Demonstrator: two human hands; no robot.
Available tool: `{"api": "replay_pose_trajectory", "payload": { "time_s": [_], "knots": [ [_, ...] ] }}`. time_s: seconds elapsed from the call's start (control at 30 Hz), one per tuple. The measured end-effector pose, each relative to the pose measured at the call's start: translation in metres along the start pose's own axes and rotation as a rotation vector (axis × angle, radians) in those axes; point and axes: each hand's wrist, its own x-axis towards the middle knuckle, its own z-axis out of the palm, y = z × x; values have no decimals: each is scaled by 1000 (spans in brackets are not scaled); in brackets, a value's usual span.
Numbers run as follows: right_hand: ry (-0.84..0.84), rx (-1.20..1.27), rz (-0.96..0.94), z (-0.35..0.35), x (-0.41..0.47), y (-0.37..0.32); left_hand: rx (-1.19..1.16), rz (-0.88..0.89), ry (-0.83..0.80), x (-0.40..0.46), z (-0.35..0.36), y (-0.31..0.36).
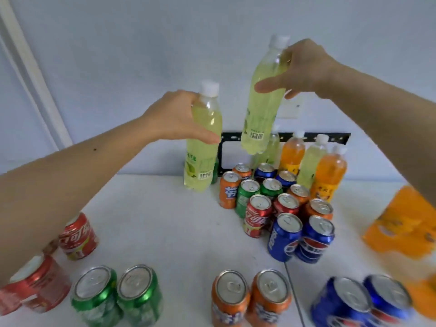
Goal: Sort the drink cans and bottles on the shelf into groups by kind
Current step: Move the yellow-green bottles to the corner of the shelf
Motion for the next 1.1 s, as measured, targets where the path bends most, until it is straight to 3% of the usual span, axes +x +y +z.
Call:
{"api": "replay_pose_trajectory", "payload": {
  "time_s": [0.3, 0.57, 0.8, 0.93, 1.1],
  "knots": [
    [237, -157, 204, -172, -103, 114, -118, 286, 6, 33, 63, 187],
    [356, -282, 304, -297, -174, 248, -256, 371, -5, 52, 162, 364],
    [433, -227, 372, -352, -203, 365, -188, 406, -87, 78, 224, 468],
    [433, -229, 373, -350, -199, 417, -208, 379, -114, 103, 239, 482],
    [327, -260, 423, -325, -185, 465, -55, 386, -69, 124, 269, 494]
  ]
}}
